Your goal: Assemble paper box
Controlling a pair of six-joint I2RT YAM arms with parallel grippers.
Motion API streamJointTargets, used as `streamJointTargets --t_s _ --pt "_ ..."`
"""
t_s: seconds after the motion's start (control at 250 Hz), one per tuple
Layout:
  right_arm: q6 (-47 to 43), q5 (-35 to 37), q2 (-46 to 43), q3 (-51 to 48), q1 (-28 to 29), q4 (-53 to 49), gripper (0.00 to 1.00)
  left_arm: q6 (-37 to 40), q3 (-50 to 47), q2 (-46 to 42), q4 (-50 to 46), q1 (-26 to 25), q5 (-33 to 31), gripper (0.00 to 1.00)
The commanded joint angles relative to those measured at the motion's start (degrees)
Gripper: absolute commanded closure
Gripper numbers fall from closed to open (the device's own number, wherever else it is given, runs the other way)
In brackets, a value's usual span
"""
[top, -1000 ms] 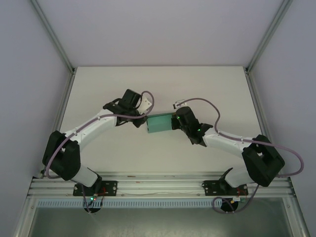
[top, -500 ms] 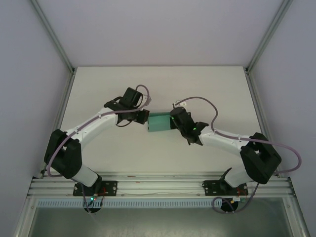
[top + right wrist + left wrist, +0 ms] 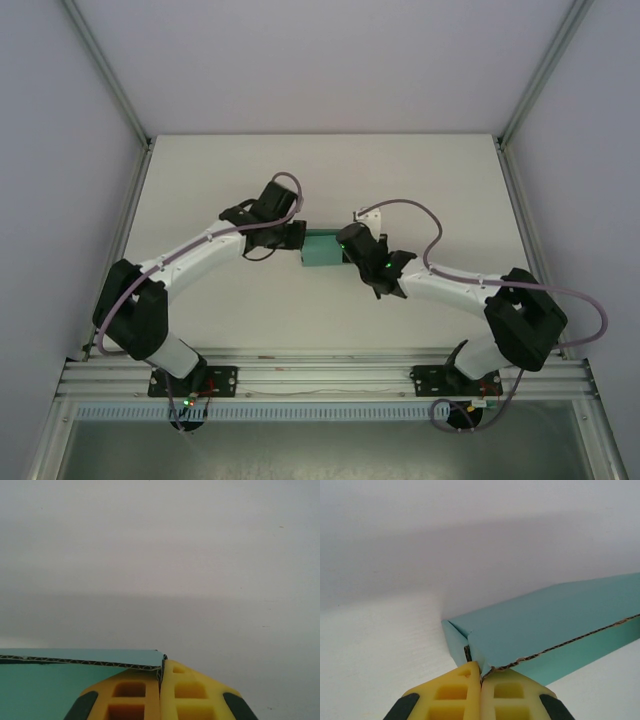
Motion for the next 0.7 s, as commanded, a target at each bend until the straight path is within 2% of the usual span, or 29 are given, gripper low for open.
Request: streamJointTargets --t_s 0.0,0.104,0.156,0.3,0.356,0.452,0.552,0.6,0.664,0.7 --pt "2.0 -1.3 0.4 -2.2 0.6 -3.0 1.00 -2.5 -3.2 0.6 3.0 -0.6 0.7 1.00" --pt "2.6 -1.2 1.0 -1.9 0.7 -3.1 1.00 -6.6 -5.7 1.4 7.3 -0.7 4.7 1.00" --pt "2.9 -1.0 1.1 -1.6 0.6 -3.7 1.00 -6.3 -5.3 2.1 6.5 -0.8 5.7 1.00" --pt "2.1 -0.6 0.3 -3.7 0.7 -0.8 1.00 -3.4 -6.7 0.9 3.6 -1.7 -0.7 1.00" --pt "-0.5 -1.9 0.1 -7.0 0.7 4.9 1.00 -1.5 -9.3 0.0 5.5 -2.6 -1.6 1.00" --pt "-3.0 -2.7 0.1 -12.2 0.7 13.6 1.00 1.5 -17.2 -0.9 13.3 -4.9 -8.8 1.00" --pt "-5.3 -5.0 -0.8 -14.6 0.7 17.1 0.94 1.1 -22.3 -0.8 17.8 -5.2 -9.2 1.00" --pt "-5.9 -6.2 -1.8 -14.4 0.8 16.0 0.86 1.2 -23.5 -1.0 19.2 -5.2 -7.4 1.00" --pt "-5.4 -6.8 -3.4 -13.3 0.7 13.2 0.80 0.5 -24.1 -1.1 19.8 -5.4 -8.6 1.00" --pt "-5.3 -7.3 -4.5 -12.7 0.6 12.2 0.73 0.8 -24.0 -1.1 19.8 -5.4 -9.0 1.00"
